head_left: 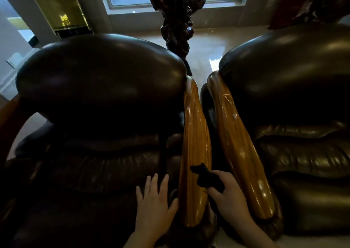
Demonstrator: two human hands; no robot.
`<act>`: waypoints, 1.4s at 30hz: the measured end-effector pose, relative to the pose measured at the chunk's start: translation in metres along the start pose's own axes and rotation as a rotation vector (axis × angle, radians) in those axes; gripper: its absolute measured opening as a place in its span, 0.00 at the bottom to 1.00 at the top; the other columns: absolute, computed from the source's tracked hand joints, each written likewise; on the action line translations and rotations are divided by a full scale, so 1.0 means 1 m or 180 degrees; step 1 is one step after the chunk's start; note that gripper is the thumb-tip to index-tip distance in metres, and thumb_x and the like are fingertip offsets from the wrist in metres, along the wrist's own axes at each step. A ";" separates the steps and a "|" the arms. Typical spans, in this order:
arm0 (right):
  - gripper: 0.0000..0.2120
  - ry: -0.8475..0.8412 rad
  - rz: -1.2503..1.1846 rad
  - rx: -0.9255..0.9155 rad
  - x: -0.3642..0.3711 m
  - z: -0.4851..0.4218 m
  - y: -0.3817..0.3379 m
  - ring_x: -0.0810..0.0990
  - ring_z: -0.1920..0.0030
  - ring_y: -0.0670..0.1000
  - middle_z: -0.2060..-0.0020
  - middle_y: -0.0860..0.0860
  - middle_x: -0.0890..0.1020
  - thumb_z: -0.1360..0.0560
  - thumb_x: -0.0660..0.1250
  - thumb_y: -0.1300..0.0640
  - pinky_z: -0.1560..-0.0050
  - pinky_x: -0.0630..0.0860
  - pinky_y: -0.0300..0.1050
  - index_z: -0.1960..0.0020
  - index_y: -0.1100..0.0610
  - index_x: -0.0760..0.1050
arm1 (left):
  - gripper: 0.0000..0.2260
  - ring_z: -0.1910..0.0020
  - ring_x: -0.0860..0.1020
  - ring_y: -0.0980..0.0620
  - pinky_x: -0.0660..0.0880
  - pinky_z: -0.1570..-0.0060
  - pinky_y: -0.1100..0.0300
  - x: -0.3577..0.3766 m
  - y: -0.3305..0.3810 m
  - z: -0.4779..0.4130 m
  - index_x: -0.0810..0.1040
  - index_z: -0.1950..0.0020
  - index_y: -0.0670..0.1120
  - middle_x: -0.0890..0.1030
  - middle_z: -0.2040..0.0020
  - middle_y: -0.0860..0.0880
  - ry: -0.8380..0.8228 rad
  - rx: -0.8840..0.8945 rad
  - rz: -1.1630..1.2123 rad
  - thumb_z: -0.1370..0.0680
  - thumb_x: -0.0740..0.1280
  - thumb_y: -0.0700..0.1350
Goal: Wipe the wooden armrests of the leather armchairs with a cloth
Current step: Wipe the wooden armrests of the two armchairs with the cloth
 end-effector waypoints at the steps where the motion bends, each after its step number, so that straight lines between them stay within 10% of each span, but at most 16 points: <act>1: 0.17 -0.0016 -0.0052 -0.0008 0.000 -0.018 0.003 0.76 0.47 0.41 0.46 0.41 0.74 0.26 0.72 0.56 0.53 0.72 0.37 0.44 0.38 0.73 | 0.35 0.21 0.40 0.48 0.40 0.26 0.40 0.003 0.006 -0.017 0.40 0.22 0.59 0.46 0.18 0.48 0.0060 -0.0003 0.0016 0.26 0.45 0.70; 15: 0.16 0.0903 -0.0858 0.0130 0.012 -0.211 0.056 0.78 0.42 0.47 0.43 0.39 0.77 0.24 0.68 0.48 0.46 0.80 0.58 0.43 0.29 0.70 | 0.34 0.23 0.30 0.50 0.37 0.23 0.47 0.089 0.072 -0.205 0.37 0.20 0.56 0.30 0.21 0.49 0.0619 0.0652 0.0215 0.21 0.48 0.65; 21: 0.22 0.0894 0.0539 -0.1010 0.040 -0.276 0.025 0.72 0.39 0.37 0.40 0.34 0.74 0.25 0.69 0.55 0.45 0.70 0.38 0.34 0.40 0.69 | 0.34 0.20 0.44 0.45 0.45 0.25 0.49 0.118 0.069 -0.221 0.46 0.18 0.50 0.44 0.18 0.46 0.0797 0.0819 0.0214 0.19 0.52 0.64; 27: 0.21 0.0561 0.2402 -0.1557 0.067 -0.273 0.025 0.67 0.29 0.55 0.31 0.47 0.74 0.25 0.65 0.54 0.36 0.72 0.57 0.33 0.45 0.72 | 0.34 0.20 0.47 0.45 0.48 0.25 0.50 0.117 0.071 -0.222 0.48 0.19 0.47 0.46 0.18 0.45 0.0882 0.0886 0.0237 0.18 0.53 0.63; 32: 0.23 0.0774 0.2004 -0.1116 0.048 -0.263 0.055 0.68 0.32 0.54 0.30 0.47 0.70 0.28 0.68 0.55 0.50 0.80 0.50 0.33 0.48 0.71 | 0.33 0.20 0.47 0.45 0.49 0.26 0.49 0.119 0.069 -0.222 0.49 0.19 0.48 0.47 0.18 0.45 0.0890 0.0856 0.0153 0.19 0.53 0.63; 37: 0.31 0.0488 0.1547 -0.0431 0.063 -0.298 0.048 0.56 0.26 0.54 0.23 0.43 0.56 0.28 0.59 0.31 0.40 0.73 0.58 0.27 0.34 0.59 | 0.33 0.20 0.46 0.46 0.48 0.25 0.50 0.118 0.071 -0.221 0.49 0.19 0.49 0.46 0.18 0.46 0.0904 0.0913 0.0245 0.18 0.54 0.63; 42: 0.20 0.0961 0.1520 -0.0871 0.065 -0.279 0.063 0.62 0.25 0.54 0.24 0.45 0.61 0.20 0.57 0.43 0.38 0.76 0.58 0.29 0.42 0.66 | 0.28 0.20 0.49 0.48 0.58 0.24 0.47 0.106 0.072 -0.240 0.62 0.23 0.45 0.53 0.19 0.43 0.1091 0.0850 0.0246 0.20 0.59 0.57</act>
Point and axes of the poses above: each hand's wrist, its own z-axis away from the middle knuckle, its own x-axis out of the palm, y = z × x, the point moved 7 cm from there along -z, towards the middle knuckle
